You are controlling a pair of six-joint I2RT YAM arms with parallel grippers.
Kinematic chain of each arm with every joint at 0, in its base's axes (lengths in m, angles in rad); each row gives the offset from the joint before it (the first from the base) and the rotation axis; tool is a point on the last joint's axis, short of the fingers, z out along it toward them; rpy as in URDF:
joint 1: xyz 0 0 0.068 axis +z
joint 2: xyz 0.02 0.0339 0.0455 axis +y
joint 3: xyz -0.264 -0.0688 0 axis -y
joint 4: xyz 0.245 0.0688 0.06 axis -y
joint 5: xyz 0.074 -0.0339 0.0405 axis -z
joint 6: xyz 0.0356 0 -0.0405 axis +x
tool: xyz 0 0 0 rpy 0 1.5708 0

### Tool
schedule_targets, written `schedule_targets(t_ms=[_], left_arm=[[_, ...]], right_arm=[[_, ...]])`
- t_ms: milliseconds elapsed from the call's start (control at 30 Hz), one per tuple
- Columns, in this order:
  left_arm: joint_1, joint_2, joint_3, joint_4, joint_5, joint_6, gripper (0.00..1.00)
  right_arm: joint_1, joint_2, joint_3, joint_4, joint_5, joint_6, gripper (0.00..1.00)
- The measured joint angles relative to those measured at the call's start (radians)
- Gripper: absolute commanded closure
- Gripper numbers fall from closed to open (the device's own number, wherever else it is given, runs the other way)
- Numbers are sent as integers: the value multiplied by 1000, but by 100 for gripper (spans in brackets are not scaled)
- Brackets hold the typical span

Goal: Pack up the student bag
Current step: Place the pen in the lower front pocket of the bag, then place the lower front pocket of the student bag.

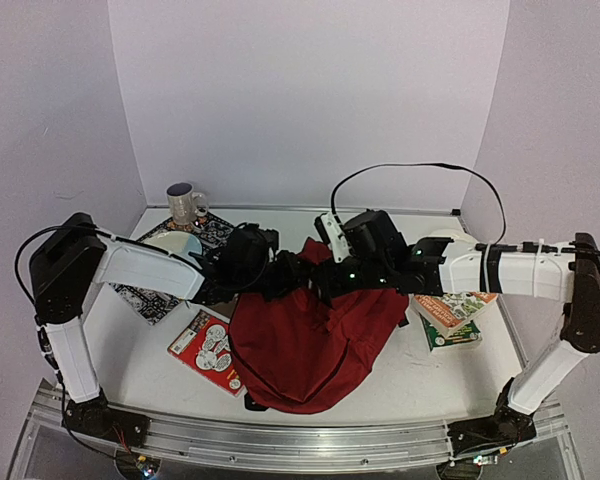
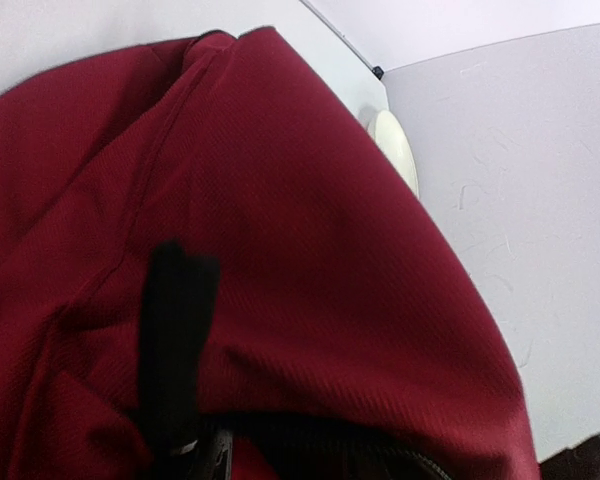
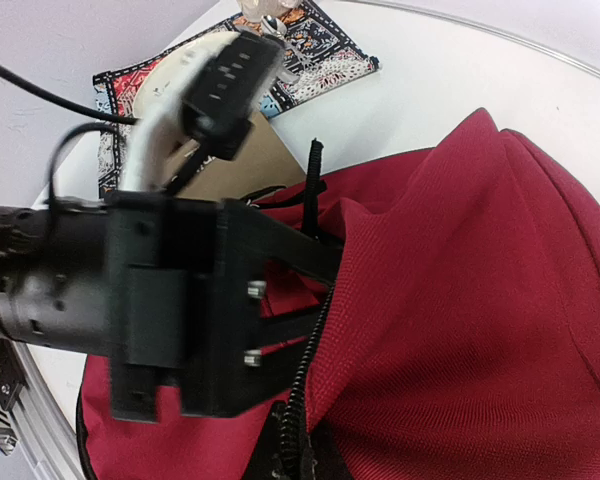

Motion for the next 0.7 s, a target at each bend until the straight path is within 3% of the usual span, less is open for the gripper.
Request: schedule_targets(t_ms=[200,400,700], left_arm=[[7,-171,-121,-38,-23,80,48],[14,-314,-139,-195,-79,191,37],[179,-310,-127,-376,-56,302,32]], right_arm=[[4,0,-21,-3,33,0,100],[3,2,-40,-9,44,-1,100],[3,40,-76,-28,50,1,95]])
